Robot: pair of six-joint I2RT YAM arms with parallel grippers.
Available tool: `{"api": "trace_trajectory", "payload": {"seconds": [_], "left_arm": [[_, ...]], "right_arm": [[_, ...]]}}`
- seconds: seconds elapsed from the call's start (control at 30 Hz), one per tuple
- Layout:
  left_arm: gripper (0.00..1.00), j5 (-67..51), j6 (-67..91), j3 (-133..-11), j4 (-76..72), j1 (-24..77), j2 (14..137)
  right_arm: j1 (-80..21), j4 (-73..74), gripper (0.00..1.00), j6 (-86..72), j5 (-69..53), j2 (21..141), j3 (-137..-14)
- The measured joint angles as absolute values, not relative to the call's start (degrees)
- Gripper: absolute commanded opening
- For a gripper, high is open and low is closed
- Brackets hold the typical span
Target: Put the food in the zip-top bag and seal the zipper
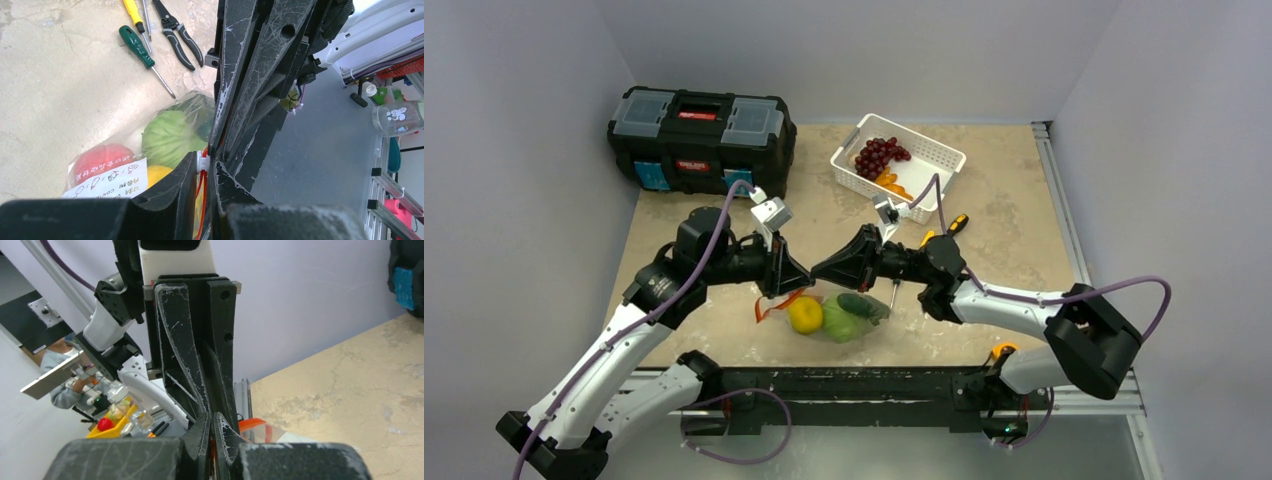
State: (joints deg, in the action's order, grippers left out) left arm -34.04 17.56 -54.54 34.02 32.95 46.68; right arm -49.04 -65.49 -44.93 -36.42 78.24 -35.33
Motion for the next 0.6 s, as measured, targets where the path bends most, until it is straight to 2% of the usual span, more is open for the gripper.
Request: {"api": "trace_trajectory", "payload": {"seconds": [0.33,0.6], "left_arm": [[0.00,-32.27,17.58,-54.54,34.00,33.01,46.39],[0.00,-31.62,17.30,-54.57,34.46,33.01,46.28]], "right_arm": [[-49.36,-58.41,0.00,-41.25,-22.57,71.81,-31.66],[-49.39,-55.94,0.00,-38.79,-19.09,69.06,-30.87]]}}
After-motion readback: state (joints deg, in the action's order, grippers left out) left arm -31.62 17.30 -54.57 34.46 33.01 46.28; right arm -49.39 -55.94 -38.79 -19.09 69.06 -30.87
